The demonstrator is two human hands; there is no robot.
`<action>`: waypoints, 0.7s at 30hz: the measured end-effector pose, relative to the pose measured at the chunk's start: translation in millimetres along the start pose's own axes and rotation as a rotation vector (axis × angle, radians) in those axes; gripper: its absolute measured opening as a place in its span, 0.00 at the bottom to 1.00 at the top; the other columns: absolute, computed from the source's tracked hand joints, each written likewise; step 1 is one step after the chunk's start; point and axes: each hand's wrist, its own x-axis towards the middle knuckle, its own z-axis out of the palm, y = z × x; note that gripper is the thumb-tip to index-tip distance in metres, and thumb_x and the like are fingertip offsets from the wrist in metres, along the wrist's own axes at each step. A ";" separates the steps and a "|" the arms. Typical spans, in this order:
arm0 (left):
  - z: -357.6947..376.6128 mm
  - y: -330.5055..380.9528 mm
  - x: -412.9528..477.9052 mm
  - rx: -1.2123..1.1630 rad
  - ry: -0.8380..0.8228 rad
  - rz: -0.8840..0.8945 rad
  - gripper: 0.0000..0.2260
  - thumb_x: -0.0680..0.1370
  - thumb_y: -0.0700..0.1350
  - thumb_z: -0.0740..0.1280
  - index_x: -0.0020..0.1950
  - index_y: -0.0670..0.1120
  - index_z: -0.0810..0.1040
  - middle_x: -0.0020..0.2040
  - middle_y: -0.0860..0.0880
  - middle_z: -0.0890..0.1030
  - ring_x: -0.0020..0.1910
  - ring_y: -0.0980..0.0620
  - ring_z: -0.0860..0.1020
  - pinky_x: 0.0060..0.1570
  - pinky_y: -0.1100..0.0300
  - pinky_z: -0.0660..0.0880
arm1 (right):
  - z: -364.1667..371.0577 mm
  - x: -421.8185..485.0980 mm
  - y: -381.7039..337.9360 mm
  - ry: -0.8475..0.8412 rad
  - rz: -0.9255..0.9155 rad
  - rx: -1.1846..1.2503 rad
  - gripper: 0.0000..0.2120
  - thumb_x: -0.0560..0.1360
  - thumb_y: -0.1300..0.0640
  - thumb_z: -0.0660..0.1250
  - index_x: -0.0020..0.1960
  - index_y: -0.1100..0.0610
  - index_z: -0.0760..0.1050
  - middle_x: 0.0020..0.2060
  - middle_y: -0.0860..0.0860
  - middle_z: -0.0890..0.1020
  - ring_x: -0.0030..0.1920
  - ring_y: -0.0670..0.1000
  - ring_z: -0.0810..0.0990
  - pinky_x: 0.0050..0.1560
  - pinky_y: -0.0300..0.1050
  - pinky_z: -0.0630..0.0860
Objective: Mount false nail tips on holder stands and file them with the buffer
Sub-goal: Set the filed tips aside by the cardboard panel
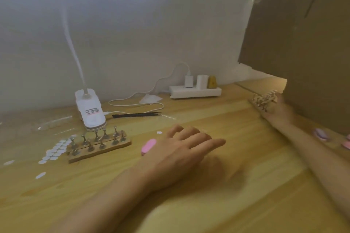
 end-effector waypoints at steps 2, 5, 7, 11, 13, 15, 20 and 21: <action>-1.0 -3.3 -5.6 -0.120 0.026 -0.120 0.20 0.80 0.48 0.62 0.72 0.54 0.67 0.60 0.58 0.78 0.59 0.55 0.74 0.55 0.56 0.73 | 2.5 0.2 1.4 -0.027 0.004 0.038 0.34 0.76 0.55 0.72 0.76 0.60 0.59 0.68 0.63 0.74 0.65 0.66 0.74 0.54 0.49 0.69; -2.6 -3.5 -8.0 -0.184 -0.011 -0.178 0.21 0.80 0.46 0.64 0.73 0.54 0.67 0.61 0.59 0.77 0.61 0.56 0.71 0.56 0.57 0.68 | 1.8 -2.0 6.3 -0.110 -0.036 0.065 0.34 0.75 0.58 0.73 0.75 0.58 0.59 0.64 0.59 0.77 0.63 0.62 0.77 0.55 0.50 0.72; -3.2 -0.4 -6.6 -0.168 -0.057 -0.148 0.22 0.80 0.45 0.64 0.74 0.55 0.66 0.61 0.59 0.77 0.62 0.55 0.71 0.57 0.59 0.68 | -3.4 -8.5 11.2 -0.139 -0.070 0.026 0.38 0.73 0.55 0.74 0.76 0.53 0.57 0.61 0.54 0.77 0.61 0.59 0.78 0.54 0.49 0.73; -5.4 0.2 -4.2 -0.165 -0.088 -0.130 0.22 0.80 0.45 0.62 0.74 0.55 0.66 0.61 0.60 0.77 0.62 0.54 0.72 0.58 0.56 0.69 | -3.6 -16.1 16.6 -0.111 -0.080 0.012 0.42 0.73 0.55 0.74 0.79 0.47 0.52 0.61 0.53 0.77 0.58 0.58 0.78 0.55 0.48 0.72; -7.8 -0.1 -4.5 -0.159 -0.074 -0.133 0.22 0.79 0.45 0.63 0.73 0.55 0.68 0.59 0.60 0.78 0.61 0.54 0.74 0.57 0.55 0.72 | 0.2 -10.3 14.6 -0.075 -0.072 -0.002 0.40 0.73 0.59 0.73 0.78 0.51 0.54 0.55 0.52 0.74 0.50 0.55 0.74 0.49 0.46 0.67; -9.0 0.9 -4.7 -0.150 -0.072 -0.125 0.22 0.78 0.45 0.63 0.72 0.54 0.69 0.58 0.60 0.78 0.60 0.54 0.75 0.55 0.55 0.74 | 2.1 0.9 8.9 -0.071 -0.032 -0.038 0.37 0.74 0.59 0.72 0.77 0.55 0.56 0.53 0.53 0.75 0.49 0.55 0.73 0.46 0.46 0.66; -8.5 -0.6 -4.2 -0.123 -0.071 -0.114 0.23 0.77 0.45 0.63 0.72 0.55 0.69 0.57 0.62 0.78 0.58 0.56 0.76 0.54 0.57 0.75 | 5.6 36.0 -5.1 -0.034 0.075 -0.071 0.41 0.75 0.56 0.73 0.80 0.56 0.53 0.65 0.63 0.75 0.64 0.64 0.74 0.59 0.53 0.69; -7.9 -1.0 -4.4 -0.117 -0.071 -0.114 0.24 0.76 0.45 0.66 0.72 0.55 0.68 0.56 0.62 0.78 0.58 0.56 0.77 0.54 0.58 0.75 | 5.9 40.9 -5.6 -0.025 0.099 -0.101 0.42 0.76 0.53 0.72 0.81 0.54 0.50 0.67 0.63 0.74 0.67 0.64 0.73 0.64 0.55 0.67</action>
